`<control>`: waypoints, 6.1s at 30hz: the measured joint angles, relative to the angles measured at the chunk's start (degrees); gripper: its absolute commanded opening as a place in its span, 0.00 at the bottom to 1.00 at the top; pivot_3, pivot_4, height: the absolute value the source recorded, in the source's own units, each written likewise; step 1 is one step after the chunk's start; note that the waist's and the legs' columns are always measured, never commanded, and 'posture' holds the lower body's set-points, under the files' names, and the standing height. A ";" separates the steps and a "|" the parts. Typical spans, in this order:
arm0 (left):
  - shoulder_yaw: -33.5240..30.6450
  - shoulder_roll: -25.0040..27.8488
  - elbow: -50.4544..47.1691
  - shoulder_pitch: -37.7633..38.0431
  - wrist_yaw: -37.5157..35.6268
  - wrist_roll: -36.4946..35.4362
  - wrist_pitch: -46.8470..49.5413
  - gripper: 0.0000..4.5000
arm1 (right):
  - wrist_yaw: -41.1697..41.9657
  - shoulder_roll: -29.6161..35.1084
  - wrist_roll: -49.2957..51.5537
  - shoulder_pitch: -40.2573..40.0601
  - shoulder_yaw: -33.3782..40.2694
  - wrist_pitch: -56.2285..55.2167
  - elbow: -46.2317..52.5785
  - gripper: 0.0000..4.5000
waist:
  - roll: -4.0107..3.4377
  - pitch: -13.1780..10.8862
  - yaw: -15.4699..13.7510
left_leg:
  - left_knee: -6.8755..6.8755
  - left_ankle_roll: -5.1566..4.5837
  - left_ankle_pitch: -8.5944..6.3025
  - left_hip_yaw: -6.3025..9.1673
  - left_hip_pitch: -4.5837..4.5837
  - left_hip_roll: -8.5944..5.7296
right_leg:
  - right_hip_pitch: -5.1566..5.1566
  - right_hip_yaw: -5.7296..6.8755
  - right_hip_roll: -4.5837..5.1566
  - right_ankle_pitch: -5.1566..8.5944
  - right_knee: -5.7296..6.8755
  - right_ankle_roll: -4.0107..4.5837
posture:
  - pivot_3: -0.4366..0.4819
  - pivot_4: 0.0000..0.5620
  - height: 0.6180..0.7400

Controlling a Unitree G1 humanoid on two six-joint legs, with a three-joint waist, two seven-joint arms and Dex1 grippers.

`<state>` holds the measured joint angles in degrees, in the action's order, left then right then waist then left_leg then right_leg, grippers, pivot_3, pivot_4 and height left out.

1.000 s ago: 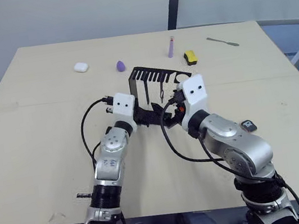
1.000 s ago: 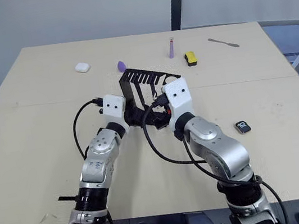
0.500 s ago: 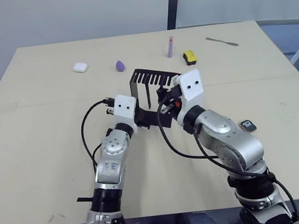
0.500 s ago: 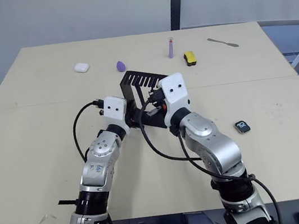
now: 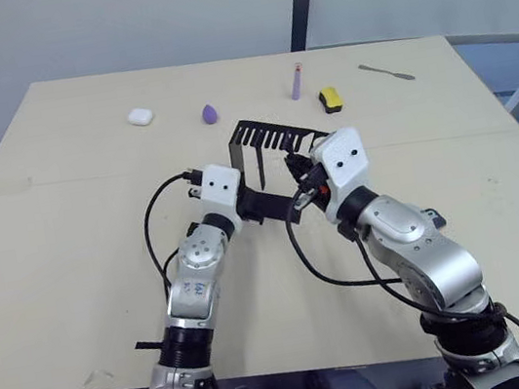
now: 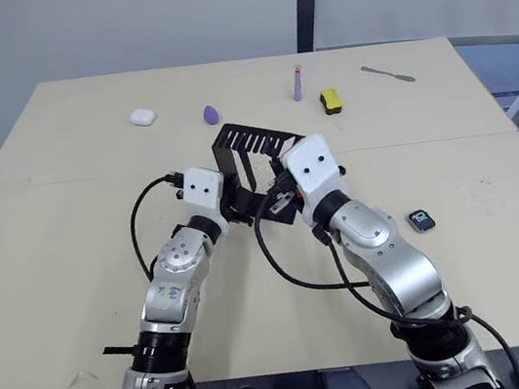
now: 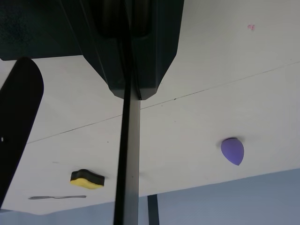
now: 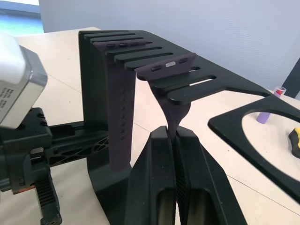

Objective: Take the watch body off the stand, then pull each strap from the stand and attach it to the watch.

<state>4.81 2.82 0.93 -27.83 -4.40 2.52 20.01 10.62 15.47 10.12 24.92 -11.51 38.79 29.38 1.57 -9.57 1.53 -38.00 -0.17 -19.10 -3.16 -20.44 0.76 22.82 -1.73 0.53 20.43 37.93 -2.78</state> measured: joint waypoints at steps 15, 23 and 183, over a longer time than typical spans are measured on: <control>-0.07 0.01 1.60 -0.71 0.06 -0.02 -0.91 0.00 | 2.20 1.04 -3.53 0.76 -1.84 -4.03 -0.76 0.01 | 0.00 0.00 -0.02 | 0.00 0.00 0.00 0.01 0.00 0.00 | 0.00 0.00 0.00 0.00 -0.01 0.00 | 0.48 0.27 1.00; -0.32 0.23 1.92 -0.66 -0.09 -0.03 -1.36 0.00 | 4.21 3.52 -5.43 -2.70 -1.67 -6.37 1.35 0.01 | 0.00 0.00 0.02 | -0.01 0.02 0.03 0.00 0.03 0.00 | -0.01 0.00 -0.01 0.00 0.03 0.00 | 0.48 0.27 1.00; -8.20 16.14 -16.03 0.69 -36.96 -66.18 38.02 0.10 | 33.11 19.22 52.05 -0.61 13.19 16.53 -2.88 0.00 | -0.02 -0.20 0.12 | 0.06 -0.13 -0.08 0.35 -0.22 -0.04 | -0.05 0.25 0.08 0.01 -0.42 0.02 | 0.48 0.27 1.00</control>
<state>-3.40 18.96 -15.10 -27.14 -41.37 -63.67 58.03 43.72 34.69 62.17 24.31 1.69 55.32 26.50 1.55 -9.77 1.65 -37.95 -0.30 -19.19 -2.81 -20.67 0.72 22.77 -1.48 0.61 20.44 37.51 -2.76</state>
